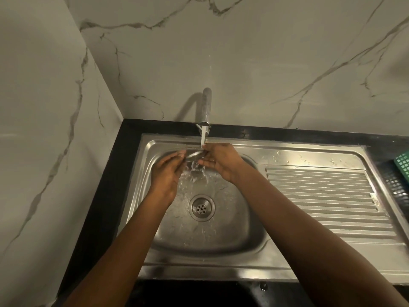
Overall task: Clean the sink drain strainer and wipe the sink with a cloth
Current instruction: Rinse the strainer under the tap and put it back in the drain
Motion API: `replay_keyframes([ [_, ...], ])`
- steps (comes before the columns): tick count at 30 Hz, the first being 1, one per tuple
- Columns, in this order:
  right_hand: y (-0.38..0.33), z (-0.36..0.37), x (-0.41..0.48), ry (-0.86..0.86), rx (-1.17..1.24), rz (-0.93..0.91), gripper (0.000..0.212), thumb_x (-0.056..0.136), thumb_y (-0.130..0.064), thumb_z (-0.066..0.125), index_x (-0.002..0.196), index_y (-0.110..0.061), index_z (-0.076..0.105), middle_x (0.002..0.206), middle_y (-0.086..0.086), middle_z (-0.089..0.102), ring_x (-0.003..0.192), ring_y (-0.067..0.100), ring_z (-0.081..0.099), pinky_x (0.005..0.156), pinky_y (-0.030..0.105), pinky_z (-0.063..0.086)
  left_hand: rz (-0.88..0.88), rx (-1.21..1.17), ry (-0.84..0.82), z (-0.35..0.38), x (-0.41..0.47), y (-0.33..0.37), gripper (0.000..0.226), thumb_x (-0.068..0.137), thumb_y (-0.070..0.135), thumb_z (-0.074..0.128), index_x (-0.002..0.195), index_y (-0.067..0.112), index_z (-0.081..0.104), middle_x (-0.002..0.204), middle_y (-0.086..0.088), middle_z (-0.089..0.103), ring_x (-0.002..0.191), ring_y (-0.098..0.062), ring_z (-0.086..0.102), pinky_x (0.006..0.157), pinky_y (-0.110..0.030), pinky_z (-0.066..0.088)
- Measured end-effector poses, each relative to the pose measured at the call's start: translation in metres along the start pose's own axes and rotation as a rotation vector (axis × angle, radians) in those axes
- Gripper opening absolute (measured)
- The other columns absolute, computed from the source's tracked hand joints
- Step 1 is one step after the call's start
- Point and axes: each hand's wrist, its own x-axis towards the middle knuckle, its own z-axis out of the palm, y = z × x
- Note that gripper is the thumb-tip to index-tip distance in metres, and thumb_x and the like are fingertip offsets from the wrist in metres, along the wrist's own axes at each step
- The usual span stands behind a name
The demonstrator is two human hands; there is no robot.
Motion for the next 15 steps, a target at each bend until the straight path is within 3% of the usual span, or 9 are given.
replay_keyframes([
  [4, 0.000, -0.002, -0.004, -0.027, -0.086, -0.075, 0.015, 0.095, 0.011, 0.060, 0.101, 0.006, 0.073, 0.092, 0.016, 0.078, 0.079, 0.025, 0.079, 0.070, 0.033, 0.065, 0.007, 0.021, -0.030, -0.002, -0.002, 0.000, 0.032, 0.084, -0.015, 0.067, 0.107, 0.004, 0.076, 0.112, -0.013, 0.078, 0.106, -0.026, 0.076, 0.084, -0.031, 0.062],
  [10, 0.005, -0.014, -0.006, 0.046, -0.481, -0.220, 0.033, 0.086, 0.013, 0.068, 0.086, -0.018, 0.079, 0.076, -0.001, 0.081, 0.069, 0.016, 0.079, 0.060, 0.027, 0.063, 0.037, 0.271, -0.013, 0.005, 0.006, -0.001, 0.052, 0.075, -0.018, 0.073, 0.120, 0.008, 0.072, 0.113, -0.009, 0.079, 0.105, -0.023, 0.077, 0.083, -0.033, 0.061],
  [15, 0.014, -0.031, -0.006, 0.174, -0.515, -0.226, 0.026, 0.086, 0.008, 0.073, 0.077, -0.016, 0.078, 0.068, -0.003, 0.078, 0.063, 0.014, 0.077, 0.059, 0.030, 0.063, 0.053, 0.392, -0.068, 0.014, 0.023, 0.004, 0.035, 0.084, -0.008, 0.072, 0.107, 0.018, 0.078, 0.107, -0.002, 0.081, 0.104, -0.021, 0.077, 0.088, -0.041, 0.062],
])
